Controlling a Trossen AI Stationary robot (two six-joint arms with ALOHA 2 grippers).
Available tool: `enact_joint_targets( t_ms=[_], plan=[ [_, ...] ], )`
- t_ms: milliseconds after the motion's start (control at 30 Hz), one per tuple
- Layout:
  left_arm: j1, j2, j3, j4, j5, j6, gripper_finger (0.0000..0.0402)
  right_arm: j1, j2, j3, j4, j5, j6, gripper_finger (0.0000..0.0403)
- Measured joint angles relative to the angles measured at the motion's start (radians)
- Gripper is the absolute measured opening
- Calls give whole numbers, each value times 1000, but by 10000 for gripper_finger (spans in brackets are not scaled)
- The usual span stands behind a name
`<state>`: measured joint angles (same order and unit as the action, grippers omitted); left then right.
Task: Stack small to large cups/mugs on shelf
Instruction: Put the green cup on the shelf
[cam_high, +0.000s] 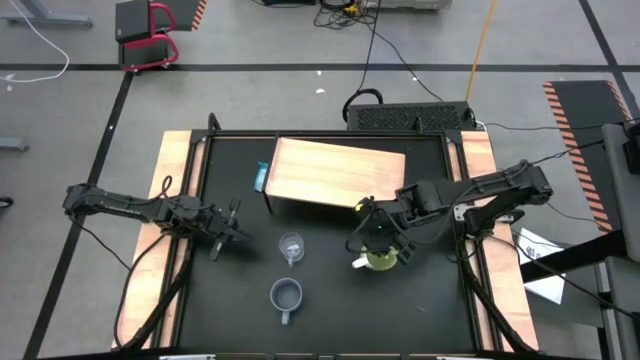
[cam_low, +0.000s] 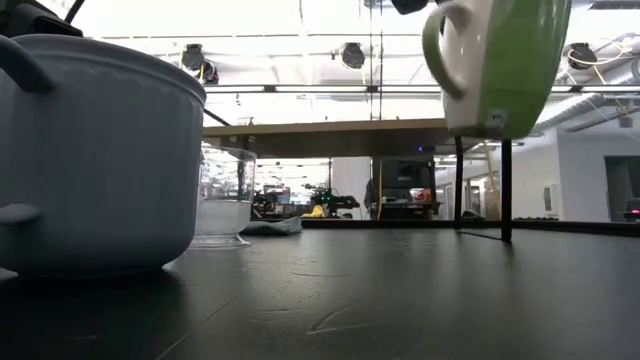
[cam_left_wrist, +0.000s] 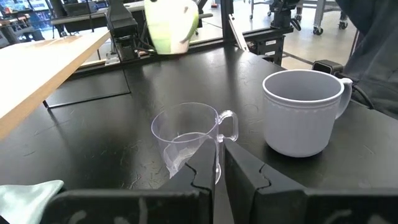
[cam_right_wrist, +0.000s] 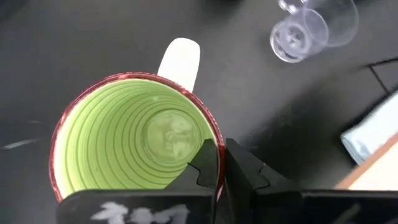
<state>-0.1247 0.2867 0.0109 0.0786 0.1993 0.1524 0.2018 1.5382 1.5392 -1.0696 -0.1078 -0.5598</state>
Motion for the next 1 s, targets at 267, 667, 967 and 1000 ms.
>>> enact_joint_targets(
  t_ms=[267,667,967,1000],
  plan=[
    [0,0,0,0,0,0,33,-68,63,169,-112,-29,-30,1],
    [0,0,0,0,0,0,33,-187,229,432,-352,-29,-49,1],
    [0,0,0,0,0,0,33,-262,270,540,-363,-82,-126,1],
    [0,0,0,0,0,0,33,-271,271,540,-364,-84,-133,1]
  ],
)
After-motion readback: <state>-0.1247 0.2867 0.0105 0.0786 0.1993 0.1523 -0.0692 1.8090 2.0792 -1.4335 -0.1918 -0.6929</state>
